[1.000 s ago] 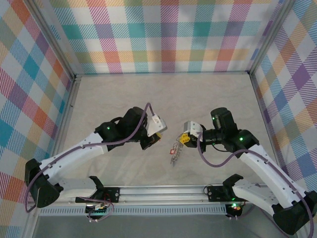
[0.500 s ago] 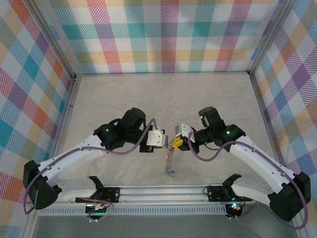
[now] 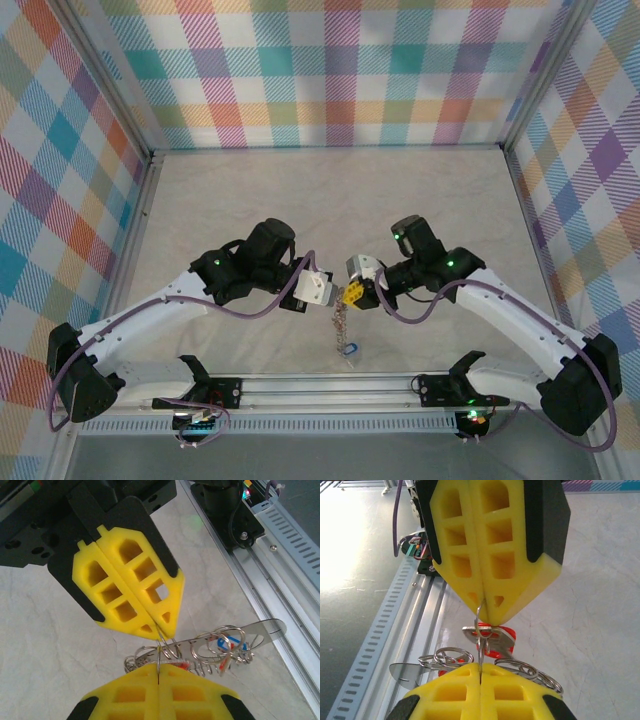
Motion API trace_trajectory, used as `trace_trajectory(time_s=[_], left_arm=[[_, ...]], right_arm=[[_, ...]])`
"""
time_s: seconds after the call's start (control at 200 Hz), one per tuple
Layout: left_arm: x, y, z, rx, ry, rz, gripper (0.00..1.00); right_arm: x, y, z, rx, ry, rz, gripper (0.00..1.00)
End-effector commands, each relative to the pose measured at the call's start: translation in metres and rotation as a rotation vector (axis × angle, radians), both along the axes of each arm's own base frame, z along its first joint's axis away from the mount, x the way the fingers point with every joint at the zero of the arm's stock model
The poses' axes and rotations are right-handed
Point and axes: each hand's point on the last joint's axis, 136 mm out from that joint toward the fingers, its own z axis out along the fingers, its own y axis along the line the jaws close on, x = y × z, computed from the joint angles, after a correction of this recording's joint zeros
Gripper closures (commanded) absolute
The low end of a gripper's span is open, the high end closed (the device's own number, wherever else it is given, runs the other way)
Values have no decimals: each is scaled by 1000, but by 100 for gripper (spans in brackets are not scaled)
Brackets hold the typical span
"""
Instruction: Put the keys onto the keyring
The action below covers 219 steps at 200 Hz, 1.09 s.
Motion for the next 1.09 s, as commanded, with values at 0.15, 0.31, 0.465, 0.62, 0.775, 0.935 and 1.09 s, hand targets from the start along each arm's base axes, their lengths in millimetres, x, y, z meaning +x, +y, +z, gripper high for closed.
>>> trace_trajectory(time_s=[0.15, 0.31, 0.465, 0.62, 0.775, 0.935, 1.09], left_arm=[[-8, -4, 11, -19, -35, -43, 100], [-16, -5, 19, -45, -35, -73, 100], [-24, -4, 24, -57, -35, -109, 100], [-25, -3, 26, -65, -50, -110, 100], [-25, -2, 30, -73, -70, -106, 100], [-26, -3, 31, -64, -76, -112, 100], [-24, -3, 29, -55, -86, -106, 100]], right_arm=[[-12, 12, 32, 102, -41, 108, 100], [-10, 13, 29, 87, -24, 106, 100], [-11, 15, 32, 93, 2, 116, 100], [-11, 15, 31, 73, 27, 113, 100], [-10, 15, 26, 47, 52, 107, 100], [-9, 15, 24, 37, 71, 102, 100], [-7, 15, 22, 24, 75, 88, 100]])
